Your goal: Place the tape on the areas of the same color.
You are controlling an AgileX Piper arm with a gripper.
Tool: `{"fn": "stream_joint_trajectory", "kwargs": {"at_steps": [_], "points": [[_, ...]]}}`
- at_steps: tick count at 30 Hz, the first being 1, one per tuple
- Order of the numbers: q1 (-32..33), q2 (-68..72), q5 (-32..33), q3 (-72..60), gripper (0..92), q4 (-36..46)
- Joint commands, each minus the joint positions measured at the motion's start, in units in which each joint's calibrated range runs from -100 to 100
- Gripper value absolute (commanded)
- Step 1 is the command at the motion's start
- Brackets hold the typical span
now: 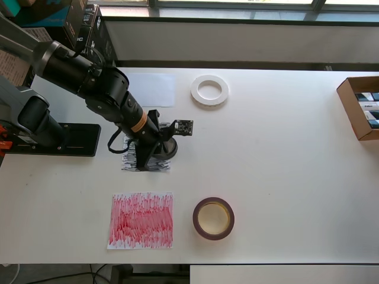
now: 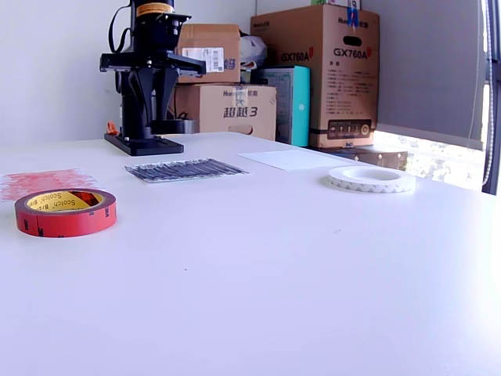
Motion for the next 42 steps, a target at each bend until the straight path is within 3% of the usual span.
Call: {"fn": "stream_joint_trajectory", "kwargs": {"at_steps": [1, 9, 24, 33, 42], "points": [[1.7, -0.4, -1.0, 9.0, 0.2, -4.3], [4.9, -0.4, -0.5, 12.3, 0.2, -6.1], [4.3, -0.3, -0.9, 12.3, 0.9, -6.1], [4.2, -0.3, -0.4, 12.4, 34.1, -6.1], [4.2, -0.5, -0.4, 12.1, 36.1, -6.2]]}}
